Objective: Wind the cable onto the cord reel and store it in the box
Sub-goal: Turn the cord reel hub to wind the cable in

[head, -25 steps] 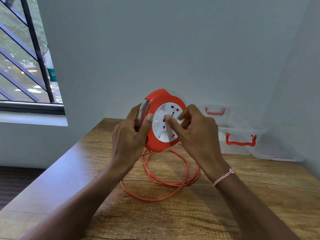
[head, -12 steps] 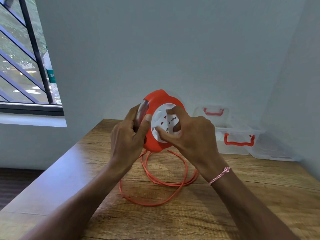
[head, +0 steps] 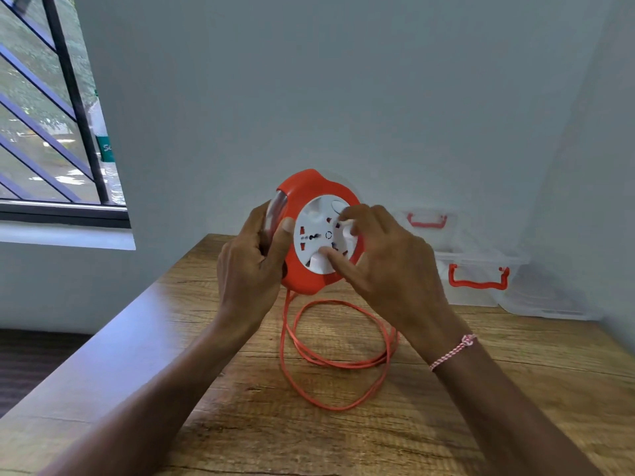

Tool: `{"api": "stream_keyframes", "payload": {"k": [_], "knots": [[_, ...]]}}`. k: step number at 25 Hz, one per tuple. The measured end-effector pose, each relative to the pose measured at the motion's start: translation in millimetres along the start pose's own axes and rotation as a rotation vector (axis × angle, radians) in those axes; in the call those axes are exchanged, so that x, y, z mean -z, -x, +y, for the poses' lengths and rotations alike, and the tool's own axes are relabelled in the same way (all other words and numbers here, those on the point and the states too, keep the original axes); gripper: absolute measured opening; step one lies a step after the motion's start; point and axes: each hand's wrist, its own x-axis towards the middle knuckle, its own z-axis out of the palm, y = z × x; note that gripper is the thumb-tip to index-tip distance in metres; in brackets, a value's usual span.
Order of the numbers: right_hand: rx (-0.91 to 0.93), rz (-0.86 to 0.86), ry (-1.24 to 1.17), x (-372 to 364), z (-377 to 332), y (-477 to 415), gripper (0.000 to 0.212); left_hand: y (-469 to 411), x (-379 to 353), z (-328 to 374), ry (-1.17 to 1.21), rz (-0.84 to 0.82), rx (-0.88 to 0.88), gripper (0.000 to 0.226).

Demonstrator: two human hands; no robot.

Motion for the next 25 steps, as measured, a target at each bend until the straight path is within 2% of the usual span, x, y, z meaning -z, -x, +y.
{"api": "stream_keyframes", "payload": {"k": [3,6,11,13,15,18,19,20,21,23,25], "knots": [[0.191,-0.096,0.131,2.0,2.6,-0.3,0.052,-1.0,2.9,1.8,0.034,-0.013,0.019,0.044],[0.200,-0.070,0.129,2.9,1.0,-0.9,0.057,0.7,2.2,0.1,0.048,-0.032,0.019,0.034],[0.153,0.022,0.129,-1.6,-3.5,-2.1,0.062,2.4,-2.3,-1.2,0.002,-0.033,-0.022,0.054],[0.008,0.010,0.014,-2.9,-6.7,-3.9,0.067,2.8,-2.5,-1.7,-0.026,-0.034,-0.021,0.063],[-0.235,-0.015,-0.200,-8.0,-13.1,-4.0,0.066,4.1,-3.2,-1.4,-0.057,-0.037,-0.032,0.064],[-0.718,-0.069,-0.722,-15.5,-17.4,-7.6,0.053,6.9,-5.4,0.6,-0.073,-0.042,-0.052,0.067],[-0.803,-0.079,-0.819,-15.4,-17.9,-8.3,0.051,6.6,-6.2,0.2,-0.066,-0.042,-0.043,0.067],[-0.783,-0.079,-0.770,-14.5,-17.0,-8.5,0.051,6.0,-6.9,-0.7,-0.055,-0.043,-0.027,0.067],[-0.680,-0.060,-0.599,-14.1,-13.5,-7.2,0.051,5.4,-6.8,-1.4,-0.043,-0.045,-0.012,0.068],[-0.377,0.028,-0.234,-10.7,-5.0,-3.6,0.051,4.6,-5.9,-2.0,-0.026,-0.043,0.000,0.072],[-0.082,0.040,-0.106,-5.7,2.7,-2.4,0.051,3.3,-4.3,-4.2,-0.019,-0.043,0.000,0.067]]}}
